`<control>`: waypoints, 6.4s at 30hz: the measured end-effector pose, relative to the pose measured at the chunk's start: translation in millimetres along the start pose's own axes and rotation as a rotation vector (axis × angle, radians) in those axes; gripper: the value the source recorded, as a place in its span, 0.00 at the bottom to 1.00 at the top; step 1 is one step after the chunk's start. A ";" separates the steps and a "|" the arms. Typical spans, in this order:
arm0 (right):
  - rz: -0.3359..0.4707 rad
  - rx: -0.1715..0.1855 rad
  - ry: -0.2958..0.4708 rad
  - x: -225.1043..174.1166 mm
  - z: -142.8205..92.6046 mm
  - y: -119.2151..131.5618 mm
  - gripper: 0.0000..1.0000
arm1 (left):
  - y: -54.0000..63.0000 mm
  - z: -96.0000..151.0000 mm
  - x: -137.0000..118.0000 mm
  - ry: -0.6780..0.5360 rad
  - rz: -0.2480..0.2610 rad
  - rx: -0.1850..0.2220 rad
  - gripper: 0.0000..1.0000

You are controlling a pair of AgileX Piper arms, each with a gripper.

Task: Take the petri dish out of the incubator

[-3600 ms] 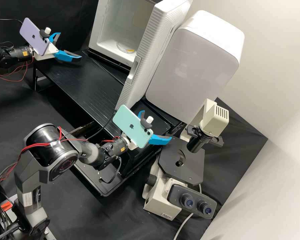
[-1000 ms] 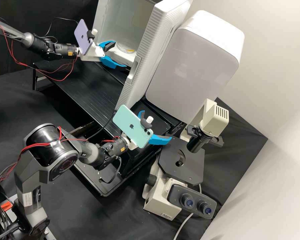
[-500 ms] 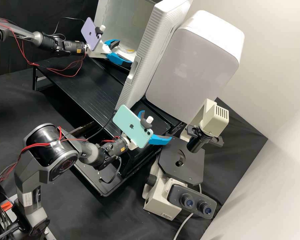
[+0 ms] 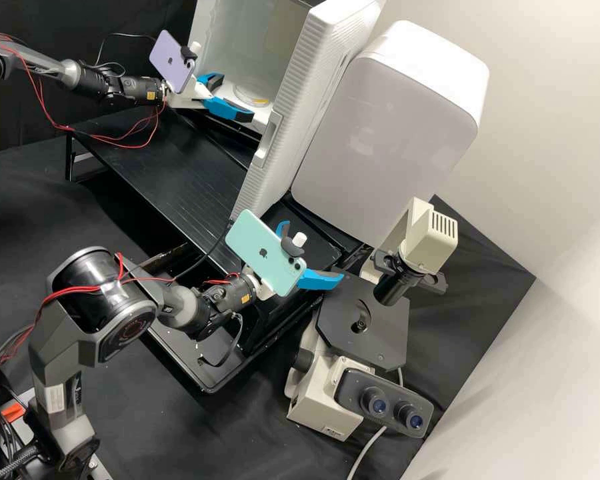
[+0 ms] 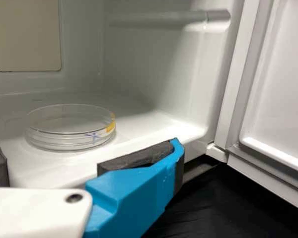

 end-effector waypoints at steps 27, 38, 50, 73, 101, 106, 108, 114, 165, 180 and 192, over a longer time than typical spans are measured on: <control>0.000 0.000 0.000 0.0 0.0 0.0 1.00 | 12.8 -7.3 29.7 0.070 0.011 -0.015 1.00; 0.000 0.000 0.000 0.0 0.0 0.0 1.00 | 2.7 -9.3 33.7 0.109 0.012 0.058 1.00; 0.000 0.000 0.000 0.0 0.0 0.0 1.00 | 1.7 -9.9 34.3 0.109 0.017 0.053 1.00; 0.000 0.000 0.000 0.0 0.0 0.0 1.00 | 6.7 -13.7 54.5 0.124 0.034 0.045 1.00; 0.000 0.000 0.000 0.0 0.0 0.0 1.00 | -11.0 -1.3 57.9 0.084 0.115 0.058 1.00; 0.000 0.000 0.000 0.0 0.0 0.0 1.00 | -11.5 -1.8 60.7 0.086 0.109 0.058 1.00; 0.000 0.000 0.000 0.0 0.0 0.0 1.00 | -10.3 -1.6 60.8 0.088 0.109 0.055 1.00; 0.000 0.000 0.000 0.0 0.0 0.0 1.00 | -9.3 -3.2 60.8 0.108 0.112 0.073 1.00; 0.000 0.000 0.000 0.0 0.0 0.0 1.00 | -14.6 -8.2 70.2 0.079 0.125 0.081 0.00; 0.000 0.000 0.000 0.0 0.0 0.0 1.00 | -16.6 -8.7 69.7 0.077 0.128 0.081 0.00; 0.000 0.000 0.000 0.0 0.0 0.0 1.00 | -17.2 -11.0 67.8 0.076 0.141 0.081 0.00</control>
